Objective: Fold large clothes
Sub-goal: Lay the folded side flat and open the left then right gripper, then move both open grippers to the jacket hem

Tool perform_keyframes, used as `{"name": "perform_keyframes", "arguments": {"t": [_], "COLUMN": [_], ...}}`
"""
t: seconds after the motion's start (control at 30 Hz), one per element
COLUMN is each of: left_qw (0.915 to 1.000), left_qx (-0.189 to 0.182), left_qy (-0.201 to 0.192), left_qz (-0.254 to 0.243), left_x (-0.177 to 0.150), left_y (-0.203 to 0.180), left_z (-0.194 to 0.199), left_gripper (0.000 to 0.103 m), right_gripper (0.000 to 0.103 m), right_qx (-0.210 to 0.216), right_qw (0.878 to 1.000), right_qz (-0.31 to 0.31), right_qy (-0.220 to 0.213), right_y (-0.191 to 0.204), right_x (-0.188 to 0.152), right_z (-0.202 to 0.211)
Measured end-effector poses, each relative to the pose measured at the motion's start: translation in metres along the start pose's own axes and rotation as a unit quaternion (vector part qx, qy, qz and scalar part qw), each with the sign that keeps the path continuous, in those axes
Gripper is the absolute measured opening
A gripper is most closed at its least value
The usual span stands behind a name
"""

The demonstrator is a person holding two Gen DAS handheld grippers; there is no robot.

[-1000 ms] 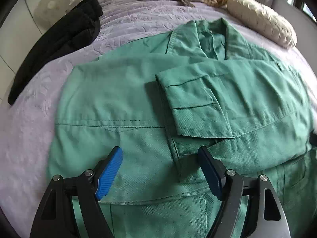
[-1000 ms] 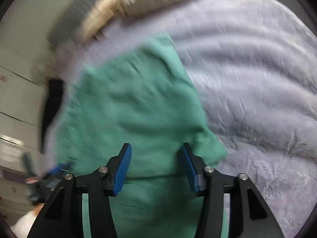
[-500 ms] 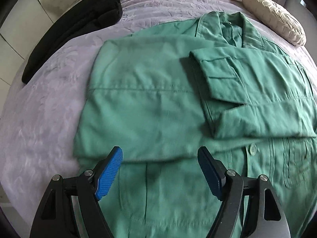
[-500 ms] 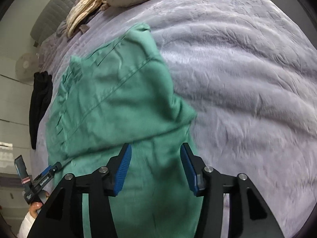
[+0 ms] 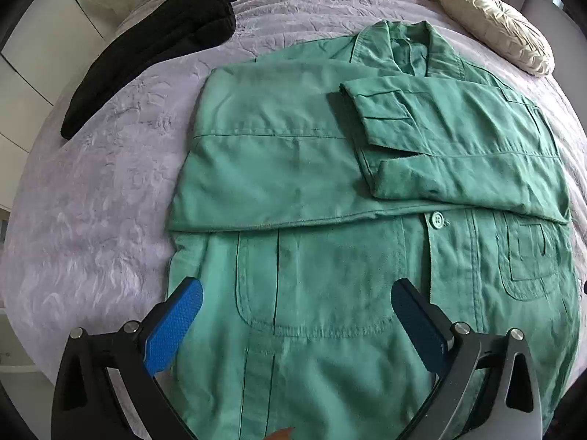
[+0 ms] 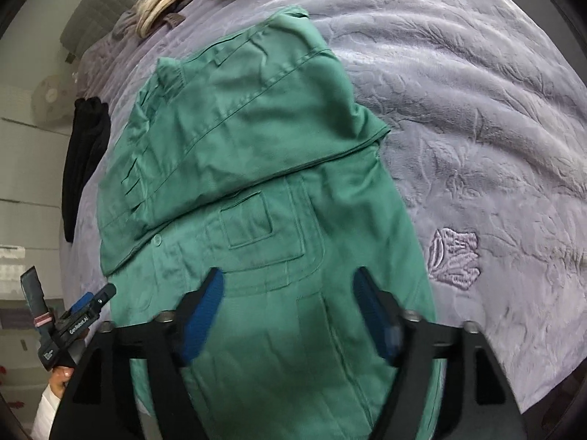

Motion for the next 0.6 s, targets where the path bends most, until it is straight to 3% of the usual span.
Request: {"name": "perform_keyframes", "arguments": {"t": [0.27,0.4,0.6], "left_qw": [0.9999,0.9998,0.9995], "left_qx": [0.002,0.006,0.013], "left_qy": [0.012,0.018,0.029], "left_qz": [-0.005,-0.009,0.002], "left_x": [-0.009,-0.013,-0.028], "left_y": [-0.002,-0.004,-0.004], "left_z": [0.014,0.017,0.024], "left_gripper": [0.103,0.103,0.103], "right_gripper": [0.080,0.103,0.103], "right_qx": [0.010,0.027,0.038], "right_qw": [1.000,0.999,0.998], "right_qz": [0.012,0.019,0.027], "right_qy": [0.019,0.021,0.044], "right_y": [0.009,0.012,0.009], "right_x": [-0.010,-0.015,-0.023], "right_z": [0.005,0.008,0.007]}}
Point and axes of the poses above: each gripper's, at about its wrist camera, not at the fingertips, and z roughly against the way its jaws point, y to its left, x to its top, the point moved 5 cm from there along -z, roughly the way its jaws point, and after that the axes turned 4 degrees about x, right-handed, at the moved point
